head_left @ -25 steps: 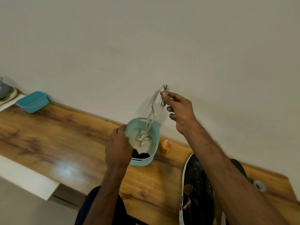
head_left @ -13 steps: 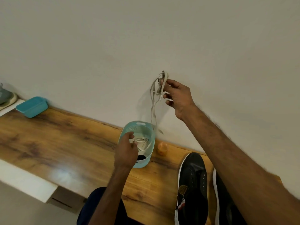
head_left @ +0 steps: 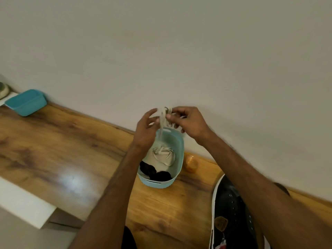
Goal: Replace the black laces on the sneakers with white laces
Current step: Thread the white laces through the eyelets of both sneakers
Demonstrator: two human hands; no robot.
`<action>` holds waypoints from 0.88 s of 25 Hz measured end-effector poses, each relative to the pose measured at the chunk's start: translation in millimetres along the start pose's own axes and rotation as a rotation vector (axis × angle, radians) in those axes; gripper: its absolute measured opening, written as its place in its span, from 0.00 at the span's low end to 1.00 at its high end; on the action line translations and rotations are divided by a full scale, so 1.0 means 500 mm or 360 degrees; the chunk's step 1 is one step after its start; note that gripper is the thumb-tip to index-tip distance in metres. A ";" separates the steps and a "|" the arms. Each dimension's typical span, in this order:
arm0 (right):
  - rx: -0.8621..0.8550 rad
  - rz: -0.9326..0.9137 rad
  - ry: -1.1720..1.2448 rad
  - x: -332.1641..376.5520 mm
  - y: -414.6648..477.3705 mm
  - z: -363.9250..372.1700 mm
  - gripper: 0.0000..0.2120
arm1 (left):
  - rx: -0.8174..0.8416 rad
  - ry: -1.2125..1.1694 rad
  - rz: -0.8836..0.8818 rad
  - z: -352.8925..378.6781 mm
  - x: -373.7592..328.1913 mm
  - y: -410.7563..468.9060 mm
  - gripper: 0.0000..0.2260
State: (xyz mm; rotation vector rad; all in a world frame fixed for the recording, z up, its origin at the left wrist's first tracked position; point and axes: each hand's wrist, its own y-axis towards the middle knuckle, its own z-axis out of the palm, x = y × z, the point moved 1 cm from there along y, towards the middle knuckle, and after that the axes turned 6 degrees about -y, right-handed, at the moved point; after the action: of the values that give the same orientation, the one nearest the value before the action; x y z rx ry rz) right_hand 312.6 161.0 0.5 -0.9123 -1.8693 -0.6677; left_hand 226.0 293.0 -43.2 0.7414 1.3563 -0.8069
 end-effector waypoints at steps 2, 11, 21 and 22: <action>-0.0006 0.0040 -0.0164 -0.045 -0.003 0.019 0.06 | 0.0111 0.0195 -0.0029 0.014 0.011 0.007 0.12; -0.0128 0.0485 0.0075 -0.091 0.011 0.075 0.11 | -0.0126 0.0191 -0.0282 0.007 0.049 0.027 0.11; 0.0276 0.0016 -0.0250 -0.088 -0.015 0.110 0.24 | 0.0034 -0.0553 0.0041 0.000 -0.055 0.026 0.11; 0.0250 0.0001 -0.0247 -0.083 -0.010 0.113 0.20 | 0.0146 -0.0715 0.0059 0.000 -0.076 0.023 0.11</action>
State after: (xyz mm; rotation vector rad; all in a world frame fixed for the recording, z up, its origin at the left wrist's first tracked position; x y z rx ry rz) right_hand 292.8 187.7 -61.3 -0.8832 -2.0273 -0.4524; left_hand 234.0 301.7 -5.6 0.6080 0.9050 -0.9453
